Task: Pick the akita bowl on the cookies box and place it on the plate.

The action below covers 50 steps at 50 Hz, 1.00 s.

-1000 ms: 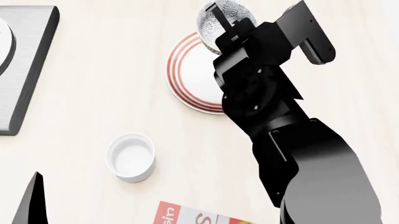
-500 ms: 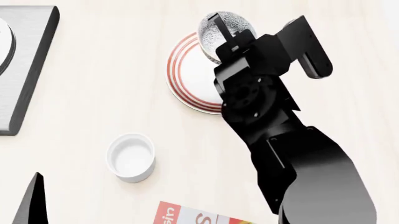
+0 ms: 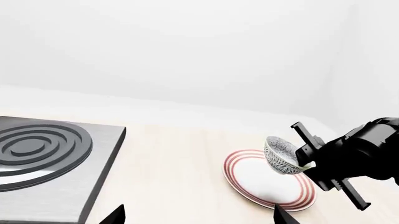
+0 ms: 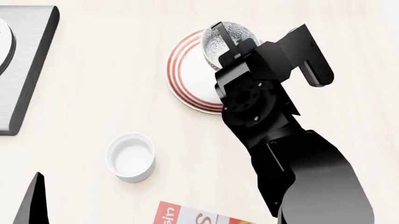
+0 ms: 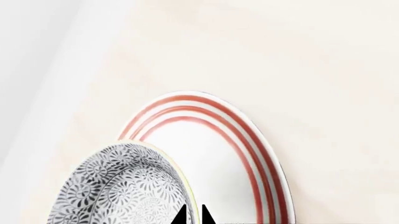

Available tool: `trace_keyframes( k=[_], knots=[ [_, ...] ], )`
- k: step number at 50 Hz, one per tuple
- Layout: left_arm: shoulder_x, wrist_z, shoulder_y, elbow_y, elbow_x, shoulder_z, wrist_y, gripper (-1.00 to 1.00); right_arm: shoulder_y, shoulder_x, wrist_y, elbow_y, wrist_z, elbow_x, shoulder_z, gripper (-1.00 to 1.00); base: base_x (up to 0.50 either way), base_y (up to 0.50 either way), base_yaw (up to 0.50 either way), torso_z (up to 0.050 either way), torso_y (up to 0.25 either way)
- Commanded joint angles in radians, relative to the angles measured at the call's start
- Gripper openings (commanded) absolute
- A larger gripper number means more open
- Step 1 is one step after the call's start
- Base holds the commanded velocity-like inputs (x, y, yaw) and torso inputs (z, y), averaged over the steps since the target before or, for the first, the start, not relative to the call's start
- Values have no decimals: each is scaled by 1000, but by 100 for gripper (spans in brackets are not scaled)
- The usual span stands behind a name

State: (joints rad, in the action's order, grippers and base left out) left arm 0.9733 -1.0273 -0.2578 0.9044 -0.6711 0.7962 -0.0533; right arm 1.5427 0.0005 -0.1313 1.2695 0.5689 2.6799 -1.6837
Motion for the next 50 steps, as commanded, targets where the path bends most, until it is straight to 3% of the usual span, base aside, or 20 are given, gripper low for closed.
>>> trace_keyframes(
  k=[1, 50],
  knots=[
    [2, 0, 1, -3, -2, -1, -3, 100, -7, 0, 2, 3, 7, -26, 3, -100, 0, 0, 0, 0, 0],
    [6, 5, 6, -23, -8, -7, -22, 100, -50, 0, 11, 9, 10, -40, -4, -100, 0, 0, 0, 0, 0]
  ],
)
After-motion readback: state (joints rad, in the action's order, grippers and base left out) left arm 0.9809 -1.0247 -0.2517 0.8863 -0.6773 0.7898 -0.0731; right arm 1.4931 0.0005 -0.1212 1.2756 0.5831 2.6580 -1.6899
